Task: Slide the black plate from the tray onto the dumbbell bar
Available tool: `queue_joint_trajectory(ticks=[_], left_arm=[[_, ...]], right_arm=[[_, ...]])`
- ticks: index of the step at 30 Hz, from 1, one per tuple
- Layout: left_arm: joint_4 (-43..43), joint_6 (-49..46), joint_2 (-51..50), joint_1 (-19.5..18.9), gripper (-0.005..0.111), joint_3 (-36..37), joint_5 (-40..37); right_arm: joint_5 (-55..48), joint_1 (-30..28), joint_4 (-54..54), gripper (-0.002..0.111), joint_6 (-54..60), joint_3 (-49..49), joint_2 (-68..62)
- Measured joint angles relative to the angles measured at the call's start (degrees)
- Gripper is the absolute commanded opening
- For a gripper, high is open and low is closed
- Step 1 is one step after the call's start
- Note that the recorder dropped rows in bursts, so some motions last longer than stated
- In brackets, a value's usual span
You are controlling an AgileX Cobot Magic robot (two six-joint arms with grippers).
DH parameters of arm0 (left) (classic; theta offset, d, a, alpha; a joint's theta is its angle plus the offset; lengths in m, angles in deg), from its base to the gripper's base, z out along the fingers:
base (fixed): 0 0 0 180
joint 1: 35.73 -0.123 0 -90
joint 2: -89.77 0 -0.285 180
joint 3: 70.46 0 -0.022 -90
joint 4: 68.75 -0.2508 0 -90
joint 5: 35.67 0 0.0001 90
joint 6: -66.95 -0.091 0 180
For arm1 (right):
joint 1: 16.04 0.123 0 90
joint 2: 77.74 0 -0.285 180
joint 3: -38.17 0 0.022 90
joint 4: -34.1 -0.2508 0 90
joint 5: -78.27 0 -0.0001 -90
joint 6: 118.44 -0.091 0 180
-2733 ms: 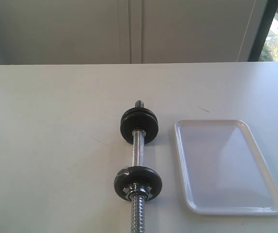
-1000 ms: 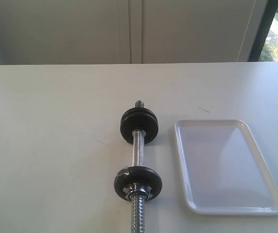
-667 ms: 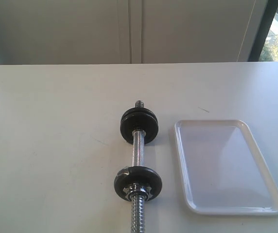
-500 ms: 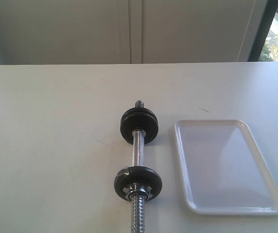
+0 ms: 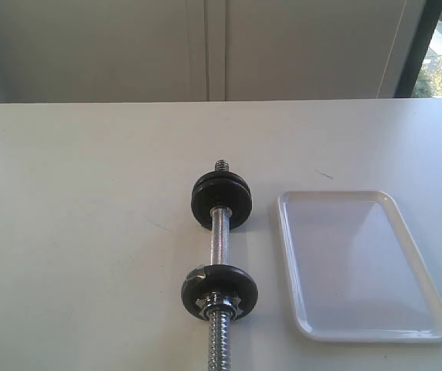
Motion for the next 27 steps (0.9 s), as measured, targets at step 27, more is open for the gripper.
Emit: queue_joint_trajectory(ticks=[27], left_arm=[[0.0, 0.0, 0.0, 0.0, 0.0, 0.0, 0.1]], right_arm=[[17.4, 0.0, 52.3, 0.0, -1.2, 28.7, 10.5]])
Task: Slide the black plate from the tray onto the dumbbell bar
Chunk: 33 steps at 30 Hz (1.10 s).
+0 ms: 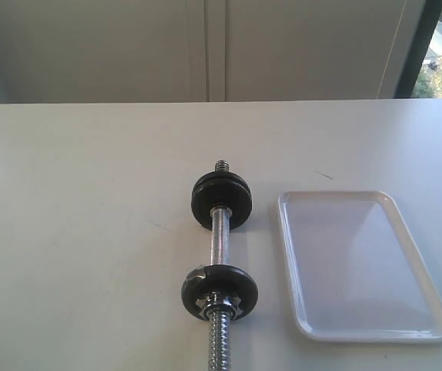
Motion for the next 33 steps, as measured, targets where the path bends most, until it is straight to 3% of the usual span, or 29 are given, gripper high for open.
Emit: queue_joint_trajectory(ticks=[6, 24, 33], left_arm=[[0.0, 0.0, 0.0, 0.0, 0.0, 0.0, 0.0], [0.0, 0.0, 0.0, 0.0, 0.0, 0.0, 0.0], [0.0, 0.0, 0.0, 0.0, 0.0, 0.0, 0.0]], right_arm=[[-0.4, 0.0, 10.2, 0.0, -0.1, 0.0, 0.0], [-1.4, 0.0, 11.5, 0.0, -1.9, 0.0, 0.0], [-1.5, 0.0, 11.5, 0.0, -43.8, 0.0, 0.0]])
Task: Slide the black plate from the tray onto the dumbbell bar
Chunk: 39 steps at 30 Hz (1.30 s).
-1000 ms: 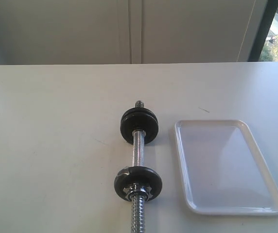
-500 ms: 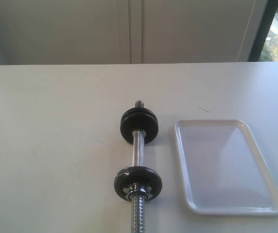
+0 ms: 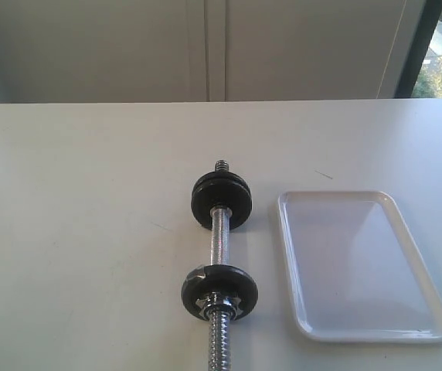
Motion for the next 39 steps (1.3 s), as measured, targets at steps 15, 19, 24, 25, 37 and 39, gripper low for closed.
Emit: queue_joint_trajectory(ticks=[15, 19, 24, 25, 37, 39], left_arm=[[0.0, 0.0, 0.0, 0.0, 0.0, 0.0, 0.0], [0.0, 0.0, 0.0, 0.0, 0.0, 0.0, 0.0], [0.0, 0.0, 0.0, 0.0, 0.0, 0.0, 0.0], [0.0, 0.0, 0.0, 0.0, 0.0, 0.0, 0.0], [0.0, 0.0, 0.0, 0.0, 0.0, 0.0, 0.0], [0.0, 0.0, 0.0, 0.0, 0.0, 0.0, 0.0]], right_arm=[[0.0, 0.0, 0.0, 0.0, -5.0, 0.0, 0.0], [-0.2, 0.0, 0.0, 0.0, -4.9, 0.0, 0.0], [-0.2, 0.0, 0.0, 0.0, -4.9, 0.0, 0.0], [-0.2, 0.0, 0.0, 0.0, -4.9, 0.0, 0.0], [-0.3, 0.0, -8.9, 0.0, -4.9, 0.0, 0.0], [-0.3, 0.0, -8.9, 0.0, -4.9, 0.0, 0.0]])
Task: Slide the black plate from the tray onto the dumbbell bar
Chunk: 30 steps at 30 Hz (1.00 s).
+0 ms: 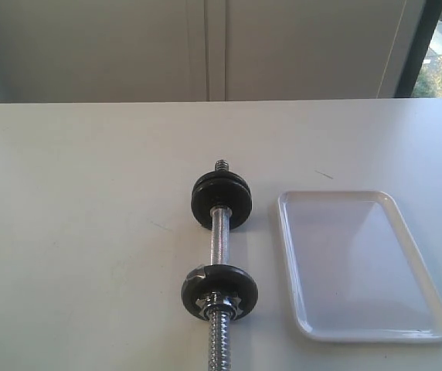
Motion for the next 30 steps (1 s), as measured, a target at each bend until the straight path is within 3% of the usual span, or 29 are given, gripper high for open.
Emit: queue_joint_trajectory(ticks=[30], left_arm=[[0.0, 0.0, 0.0, 0.0, 0.0, 0.0, 0.0]], right_arm=[[0.0, 2.5, -0.2, 0.0, 0.0, 0.0, 0.0]])
